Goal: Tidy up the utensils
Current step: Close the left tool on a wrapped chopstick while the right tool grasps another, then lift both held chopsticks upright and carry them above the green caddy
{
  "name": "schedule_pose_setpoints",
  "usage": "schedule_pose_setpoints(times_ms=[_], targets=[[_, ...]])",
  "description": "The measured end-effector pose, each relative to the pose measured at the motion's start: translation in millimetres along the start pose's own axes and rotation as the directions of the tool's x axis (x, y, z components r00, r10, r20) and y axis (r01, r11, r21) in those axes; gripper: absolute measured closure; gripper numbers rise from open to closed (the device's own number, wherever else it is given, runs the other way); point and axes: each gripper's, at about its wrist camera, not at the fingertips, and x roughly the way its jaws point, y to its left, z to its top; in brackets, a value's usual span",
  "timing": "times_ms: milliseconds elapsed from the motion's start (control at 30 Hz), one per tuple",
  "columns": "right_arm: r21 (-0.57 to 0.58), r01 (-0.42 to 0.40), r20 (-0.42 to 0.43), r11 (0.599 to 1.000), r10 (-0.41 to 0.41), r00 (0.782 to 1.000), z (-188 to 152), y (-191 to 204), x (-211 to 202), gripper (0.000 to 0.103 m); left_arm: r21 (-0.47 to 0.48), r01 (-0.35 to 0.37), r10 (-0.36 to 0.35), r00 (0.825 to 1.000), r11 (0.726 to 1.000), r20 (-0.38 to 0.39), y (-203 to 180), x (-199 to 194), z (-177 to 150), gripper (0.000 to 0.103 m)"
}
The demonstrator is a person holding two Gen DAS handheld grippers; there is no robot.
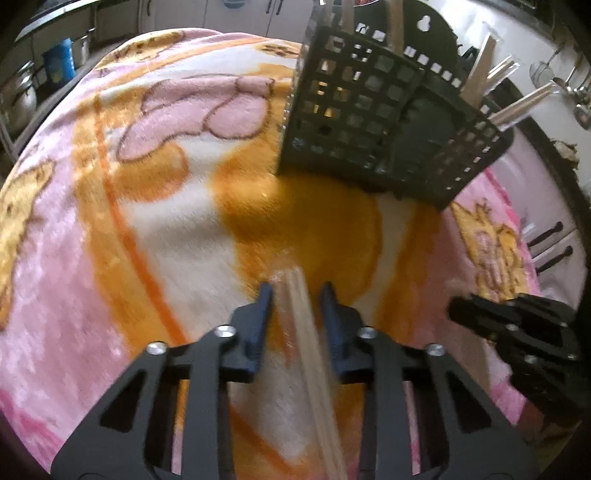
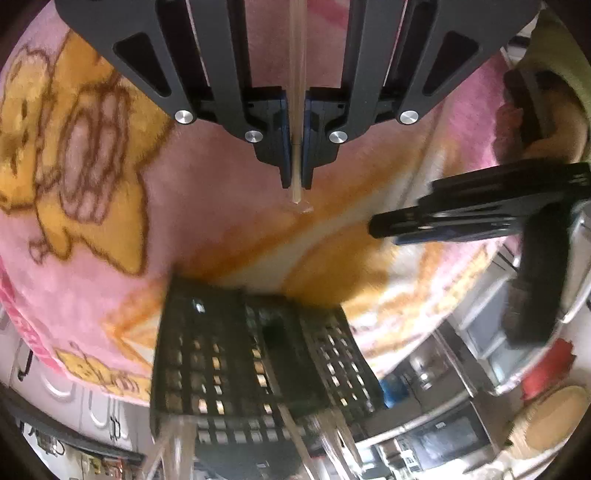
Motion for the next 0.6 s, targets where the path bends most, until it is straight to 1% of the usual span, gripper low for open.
schedule_pose_setpoints(times_ms=[33, 100, 133, 267, 333, 467, 600], targets=[[0.000, -0.002, 0.012, 1.000, 0.002, 1.000, 1.2, -0.2, -3.2, 0.097, 0.004, 0.001, -0.001, 1.000, 1.000, -0.002, 1.0, 0.3, 2.1, 0.090], [-0.005, -0.015, 0.039, 1.000, 0.015, 0.999, 4.3, 1.2, -10.3, 0.097, 0.019, -0.006, 0.006, 1.000, 1.000, 0.001, 1.1, 0.9, 4.5, 0.095], [-0.007, -0.017, 0.053, 1.000, 0.017, 0.998, 5.0, 1.3, -14.0, 0.097, 0.021, -0.003, 0.002, 1.000, 1.000, 0.006, 1.6, -0.4, 5.1, 0.096], [-0.012, -0.036, 0.113, 0.999, 0.037, 0.993, 4.0, 2.0, -28.8, 0.097, 0.009, 0.046, -0.046, 0.997, 0.999, 0.065, 2.0, -15.2, 4.9, 0.097], [-0.012, -0.035, 0.120, 0.999, 0.036, 0.992, 3.7, 3.5, -30.1, 0.097, 0.021, 0.056, -0.058, 0.994, 0.998, 0.095, -0.8, -24.4, 4.5, 0.098], [-0.025, -0.029, 0.160, 0.999, 0.032, 0.987, 6.8, 9.7, -39.0, 0.097, 0.066, 0.043, -0.055, 0.982, 0.997, 0.180, -13.2, -48.7, 7.4, 0.098], [-0.033, -0.023, 0.229, 0.999, 0.030, 0.973, 14.2, 14.4, -52.3, 0.097, 0.095, 0.034, -0.057, 0.964, 0.995, 0.260, -22.0, -69.5, 15.9, 0.098]])
